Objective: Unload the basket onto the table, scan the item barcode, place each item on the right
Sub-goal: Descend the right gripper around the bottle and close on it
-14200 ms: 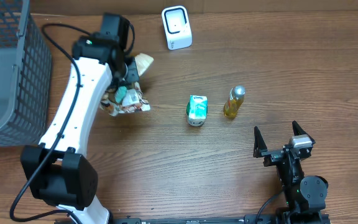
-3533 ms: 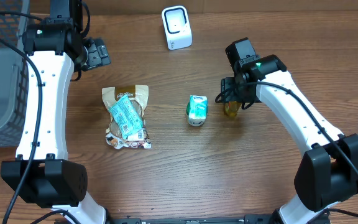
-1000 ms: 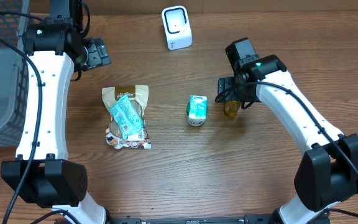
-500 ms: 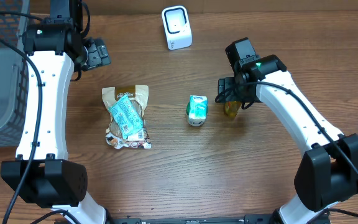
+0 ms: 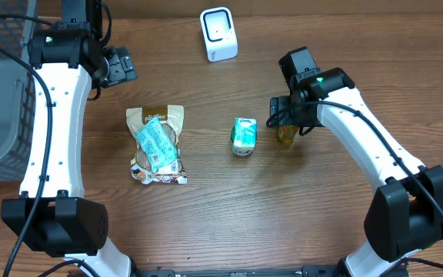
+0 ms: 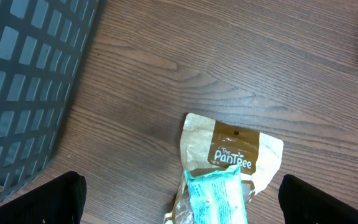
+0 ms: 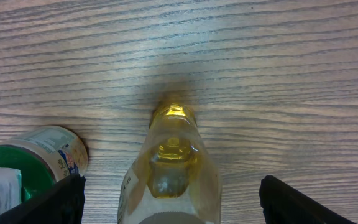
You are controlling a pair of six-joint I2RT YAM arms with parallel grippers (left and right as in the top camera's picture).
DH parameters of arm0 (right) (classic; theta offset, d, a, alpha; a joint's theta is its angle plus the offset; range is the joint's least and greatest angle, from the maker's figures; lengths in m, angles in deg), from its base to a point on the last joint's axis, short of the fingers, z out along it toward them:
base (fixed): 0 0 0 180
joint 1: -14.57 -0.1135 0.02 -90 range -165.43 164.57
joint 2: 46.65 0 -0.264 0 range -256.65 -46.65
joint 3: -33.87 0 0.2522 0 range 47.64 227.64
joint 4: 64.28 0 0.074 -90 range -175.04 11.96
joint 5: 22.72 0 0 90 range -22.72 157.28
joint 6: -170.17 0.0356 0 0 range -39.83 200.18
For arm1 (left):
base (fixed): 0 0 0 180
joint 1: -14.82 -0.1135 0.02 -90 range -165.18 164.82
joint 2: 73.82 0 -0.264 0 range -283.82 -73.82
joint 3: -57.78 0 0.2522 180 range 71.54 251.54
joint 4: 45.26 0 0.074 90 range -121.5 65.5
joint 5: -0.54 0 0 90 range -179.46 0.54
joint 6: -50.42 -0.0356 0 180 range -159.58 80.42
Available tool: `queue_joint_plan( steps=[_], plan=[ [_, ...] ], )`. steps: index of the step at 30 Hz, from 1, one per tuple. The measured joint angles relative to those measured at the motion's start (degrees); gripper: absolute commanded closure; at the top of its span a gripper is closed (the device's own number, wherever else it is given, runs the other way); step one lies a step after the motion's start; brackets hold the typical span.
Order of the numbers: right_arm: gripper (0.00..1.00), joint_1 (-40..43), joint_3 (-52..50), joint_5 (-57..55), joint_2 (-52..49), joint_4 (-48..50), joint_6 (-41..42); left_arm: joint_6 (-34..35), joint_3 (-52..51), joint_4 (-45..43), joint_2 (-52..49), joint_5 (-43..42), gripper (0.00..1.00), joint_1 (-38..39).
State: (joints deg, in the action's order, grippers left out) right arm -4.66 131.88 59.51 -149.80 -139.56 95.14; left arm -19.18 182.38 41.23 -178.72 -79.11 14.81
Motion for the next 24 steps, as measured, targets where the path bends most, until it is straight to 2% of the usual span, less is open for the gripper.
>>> queue_joint_plan(
  steps=[16,24],
  plan=[
    [0.14,0.0,0.0,0.0,0.0,0.1,0.0,0.0,0.0,0.0,0.0,0.0,0.01,0.0],
    [0.25,0.1,0.0,0.0,0.0,-0.2,0.1,0.0,0.0,0.0,0.0,0.0,0.00,0.0]
  ],
)
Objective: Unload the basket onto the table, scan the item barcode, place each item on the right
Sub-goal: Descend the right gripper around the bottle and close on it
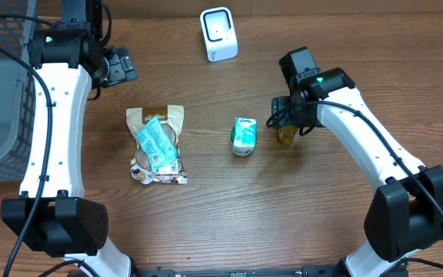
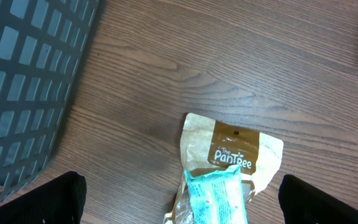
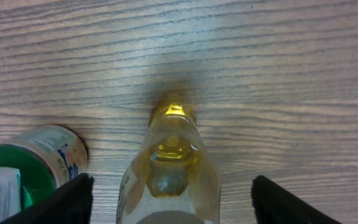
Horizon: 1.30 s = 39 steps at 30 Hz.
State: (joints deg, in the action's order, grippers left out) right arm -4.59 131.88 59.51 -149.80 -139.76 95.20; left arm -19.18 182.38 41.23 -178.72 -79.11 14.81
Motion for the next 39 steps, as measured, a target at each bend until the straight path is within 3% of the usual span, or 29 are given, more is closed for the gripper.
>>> queue_joint_plan(
  steps=[23,30,39],
  plan=[
    [0.33,0.0,-1.4,0.0,0.0,1.8,0.0,0.0,0.0,0.0,0.0,0.0,0.00,0.0],
    [0.56,0.0,-2.2,0.0,0.0,2.6,0.1,0.0,0.0,0.0,0.0,0.0,0.00,0.0],
    [0.75,0.0,-1.7,-0.1,0.0,0.4,-0.2,0.0,0.0,0.0,0.0,0.0,0.00,0.0]
  ],
)
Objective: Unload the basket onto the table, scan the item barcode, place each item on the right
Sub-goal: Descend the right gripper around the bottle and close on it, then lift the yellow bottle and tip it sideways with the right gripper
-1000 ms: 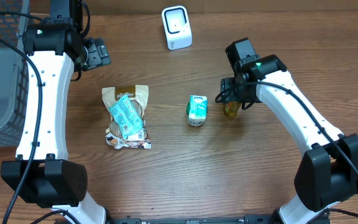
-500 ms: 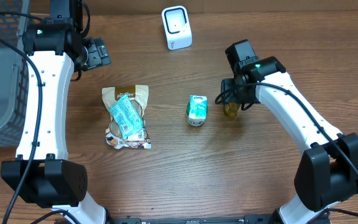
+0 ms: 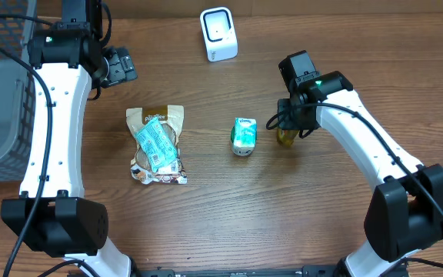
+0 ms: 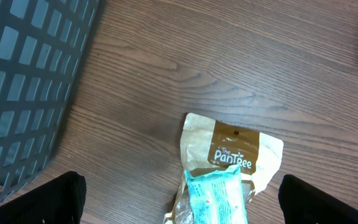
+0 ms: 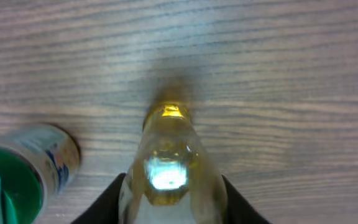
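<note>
A clear bottle of yellow liquid (image 5: 169, 168) lies on the wooden table, its end pointing away from the right wrist camera. My right gripper (image 5: 173, 202) is shut on it, a black finger pressed against each side; from overhead the gripper (image 3: 289, 127) covers most of the bottle (image 3: 286, 138). The white barcode scanner (image 3: 218, 34) stands at the table's far edge. My left gripper (image 4: 182, 205) hangs open at the far left, above the top of a brown snack bag (image 4: 232, 155), holding nothing.
A green-and-white can (image 3: 244, 137) lies just left of the bottle. A teal packet (image 3: 157, 145) rests on the snack bag (image 3: 154, 117). A dark mesh basket stands at the table's left edge.
My right gripper's fingers, wide apart at the frame's edges 1.3 s ago, now press against both sides of the bottle. The left arm, can and bag have not moved.
My right gripper stood open around the lying bottle, fingers far apart. A little later the fingers had come slightly inward. Now they are shut on the bottle. The left gripper stayed open over the snack bag at each moment.
</note>
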You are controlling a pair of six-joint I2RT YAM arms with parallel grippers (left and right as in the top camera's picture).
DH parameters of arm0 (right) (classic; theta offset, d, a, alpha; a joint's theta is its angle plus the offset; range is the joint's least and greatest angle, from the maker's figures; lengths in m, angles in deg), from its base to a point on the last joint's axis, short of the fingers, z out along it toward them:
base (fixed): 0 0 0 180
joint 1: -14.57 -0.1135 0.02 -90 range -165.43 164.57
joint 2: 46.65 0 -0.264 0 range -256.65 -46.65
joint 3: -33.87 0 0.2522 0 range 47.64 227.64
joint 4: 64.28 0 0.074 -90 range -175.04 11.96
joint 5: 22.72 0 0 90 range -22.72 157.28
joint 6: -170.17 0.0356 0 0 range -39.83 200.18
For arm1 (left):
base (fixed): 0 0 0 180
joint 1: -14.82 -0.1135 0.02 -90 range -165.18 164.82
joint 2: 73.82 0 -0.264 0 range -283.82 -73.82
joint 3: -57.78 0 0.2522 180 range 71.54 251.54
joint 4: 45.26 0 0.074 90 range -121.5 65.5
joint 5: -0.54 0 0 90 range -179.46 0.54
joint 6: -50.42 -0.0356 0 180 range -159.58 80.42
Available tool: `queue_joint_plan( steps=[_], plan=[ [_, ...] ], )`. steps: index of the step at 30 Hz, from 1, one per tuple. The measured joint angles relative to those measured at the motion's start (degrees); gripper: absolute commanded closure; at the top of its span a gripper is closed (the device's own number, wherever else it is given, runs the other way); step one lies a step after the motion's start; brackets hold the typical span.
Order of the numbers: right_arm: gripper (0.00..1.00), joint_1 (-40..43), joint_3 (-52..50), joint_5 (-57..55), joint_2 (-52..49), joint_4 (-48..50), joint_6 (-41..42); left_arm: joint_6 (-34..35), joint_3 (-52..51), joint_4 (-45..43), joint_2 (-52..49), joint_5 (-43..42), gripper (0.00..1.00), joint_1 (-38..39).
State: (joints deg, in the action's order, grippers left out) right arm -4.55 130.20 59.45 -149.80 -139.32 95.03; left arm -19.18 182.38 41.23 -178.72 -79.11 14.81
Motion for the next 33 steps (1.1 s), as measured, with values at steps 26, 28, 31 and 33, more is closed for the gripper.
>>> queue_joint_plan(
  steps=[26,28,31,33],
  plan=[
    [0.91,12.7,9.2,41.9,21.1,-7.4,3.4,0.0,0.0,0.0,0.0,0.0,0.00,0.0],
    [0.91,12.7,9.2,45.4,21.1,-7.5,3.3,0.0,0.0,0.0,0.0,0.0,0.00,0.0],
    [0.91,12.7,9.2,48.5,21.1,-7.6,3.1,0.0,0.0,0.0,0.0,0.0,0.01,0.0],
    [0.91,12.7,9.2,50.0,21.1,-7.9,3.1,0.0,0.0,0.0,0.0,0.0,0.00,0.0]
  ],
)
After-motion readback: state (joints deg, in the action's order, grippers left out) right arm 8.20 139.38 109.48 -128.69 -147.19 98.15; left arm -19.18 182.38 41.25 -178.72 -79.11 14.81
